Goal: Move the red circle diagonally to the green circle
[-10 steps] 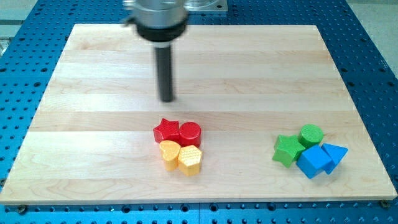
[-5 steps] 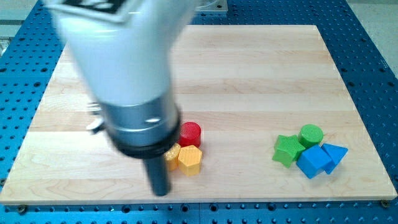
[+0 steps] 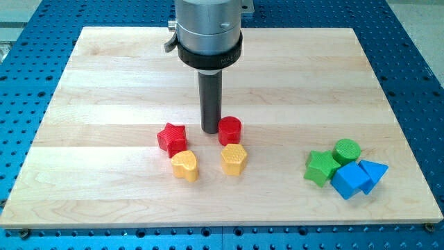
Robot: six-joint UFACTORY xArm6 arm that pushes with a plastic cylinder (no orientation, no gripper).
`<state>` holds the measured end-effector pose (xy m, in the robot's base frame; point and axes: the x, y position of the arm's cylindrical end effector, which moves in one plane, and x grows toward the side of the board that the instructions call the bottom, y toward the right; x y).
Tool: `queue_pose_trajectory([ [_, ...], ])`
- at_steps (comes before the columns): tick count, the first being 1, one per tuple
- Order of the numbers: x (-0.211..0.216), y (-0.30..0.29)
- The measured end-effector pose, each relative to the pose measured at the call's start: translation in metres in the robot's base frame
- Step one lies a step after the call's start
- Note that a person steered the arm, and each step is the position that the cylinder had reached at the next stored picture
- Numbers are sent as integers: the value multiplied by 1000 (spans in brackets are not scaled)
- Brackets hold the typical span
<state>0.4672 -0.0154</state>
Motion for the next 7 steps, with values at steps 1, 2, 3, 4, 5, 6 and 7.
queue_pose_trajectory([
  [1, 20, -1],
  [2, -11, 44],
  [3, -41, 117],
  [4, -3, 145],
  [5, 48, 146],
  [6, 61, 124],
  [7, 56, 60],
])
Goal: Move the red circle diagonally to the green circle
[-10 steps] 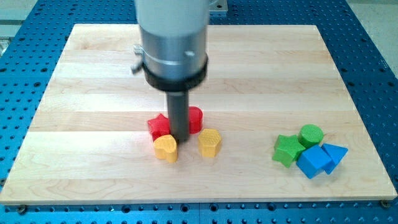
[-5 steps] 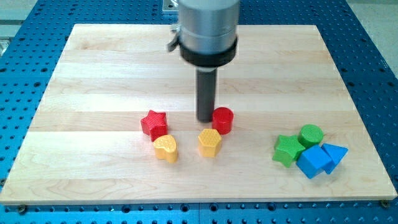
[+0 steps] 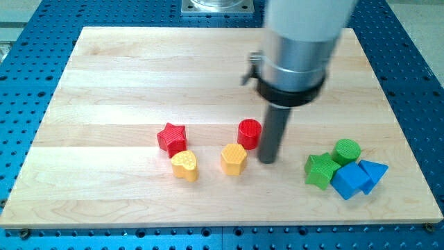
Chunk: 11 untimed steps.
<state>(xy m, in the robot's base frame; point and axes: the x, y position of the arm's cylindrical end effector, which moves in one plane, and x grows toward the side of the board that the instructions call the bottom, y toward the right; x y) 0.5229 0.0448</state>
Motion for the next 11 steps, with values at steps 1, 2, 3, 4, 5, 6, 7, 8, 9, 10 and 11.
queue_pose_trajectory([
  [1, -13, -38],
  [2, -36, -11],
  [3, -30, 17],
  [4, -18, 48],
  [5, -7, 73],
  [6, -72, 49],
  [7, -127, 41],
  [8, -171, 35],
  [9, -227, 3],
  [10, -211, 3],
  [11, -144, 25],
])
